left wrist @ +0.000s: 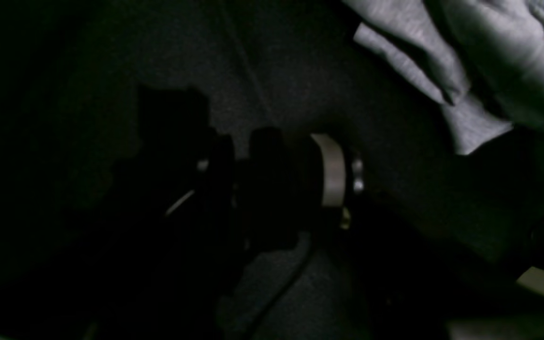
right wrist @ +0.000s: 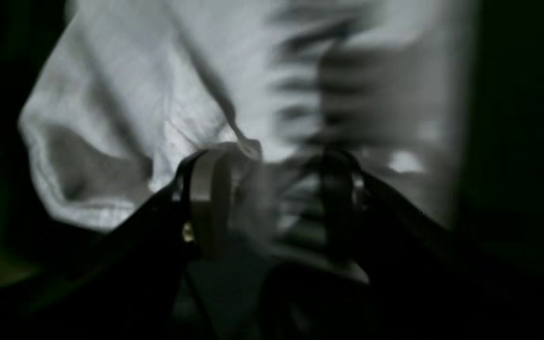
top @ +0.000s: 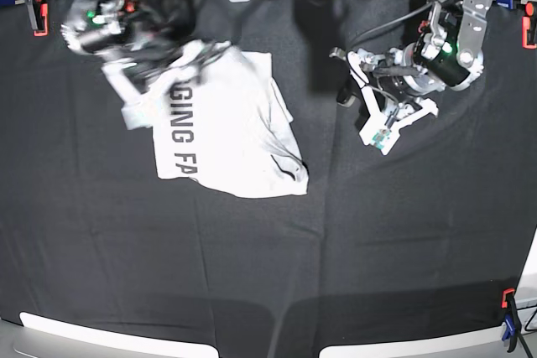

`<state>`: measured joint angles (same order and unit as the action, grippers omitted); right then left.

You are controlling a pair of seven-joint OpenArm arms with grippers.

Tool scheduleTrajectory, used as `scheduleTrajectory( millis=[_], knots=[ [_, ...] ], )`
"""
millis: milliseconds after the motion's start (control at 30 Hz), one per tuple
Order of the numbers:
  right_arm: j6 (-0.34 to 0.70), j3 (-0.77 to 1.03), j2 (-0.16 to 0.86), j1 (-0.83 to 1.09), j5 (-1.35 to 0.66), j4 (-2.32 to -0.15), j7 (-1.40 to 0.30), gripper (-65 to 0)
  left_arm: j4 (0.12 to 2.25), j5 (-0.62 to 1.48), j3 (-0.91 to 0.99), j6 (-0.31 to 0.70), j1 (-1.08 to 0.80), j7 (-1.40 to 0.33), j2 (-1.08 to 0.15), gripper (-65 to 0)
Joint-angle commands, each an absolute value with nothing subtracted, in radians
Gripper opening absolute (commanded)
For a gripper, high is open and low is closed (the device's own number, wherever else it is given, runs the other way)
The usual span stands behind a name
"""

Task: Layout the t-shirt on the table in an organized manner, then fold the t-shirt properly
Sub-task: 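Grasp the bundle edge with the left gripper and the right gripper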

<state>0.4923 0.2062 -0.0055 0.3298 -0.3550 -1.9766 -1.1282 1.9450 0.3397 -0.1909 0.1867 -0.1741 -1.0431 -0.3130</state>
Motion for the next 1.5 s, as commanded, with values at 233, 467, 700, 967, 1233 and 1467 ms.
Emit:
scheduleTrajectory(
  millis=[233,467,700,967,1233,1467],
  knots=[
    [0.496,-0.126,-0.008,0.318,-0.371,-2.012,-1.100,-34.7,1.965,0.348,-0.190,0.183,-0.163,-1.001,-0.316,-41.3],
    [0.496,-0.187,-0.008,0.254,-0.186,-2.020,-1.030,-34.7,1.965,0.349,-0.190,0.183,-0.163,-1.000,-0.316,-41.3],
    [0.463,0.051,0.006,0.083,-0.089,-2.021,-0.982,-34.7,1.965,0.341,-0.190,0.183,-0.160,-0.927,-0.316,-41.3],
    [0.463,0.266,0.130,-0.084,-0.249,-1.992,-0.960,-34.7,1.966,0.485,-0.192,0.239,-0.130,-0.920,-0.207,-41.3],
    [0.463,0.268,0.175,-0.247,-0.240,-1.679,-0.933,-34.7,1.965,0.509,-0.211,0.259,-0.155,-0.971,-0.058,-41.3],
    [0.465,0.268,0.177,-0.385,-0.240,-1.459,-0.912,-34.7,1.963,0.485,-0.434,0.266,-0.205,-0.963,-0.056,-41.3]
  ],
)
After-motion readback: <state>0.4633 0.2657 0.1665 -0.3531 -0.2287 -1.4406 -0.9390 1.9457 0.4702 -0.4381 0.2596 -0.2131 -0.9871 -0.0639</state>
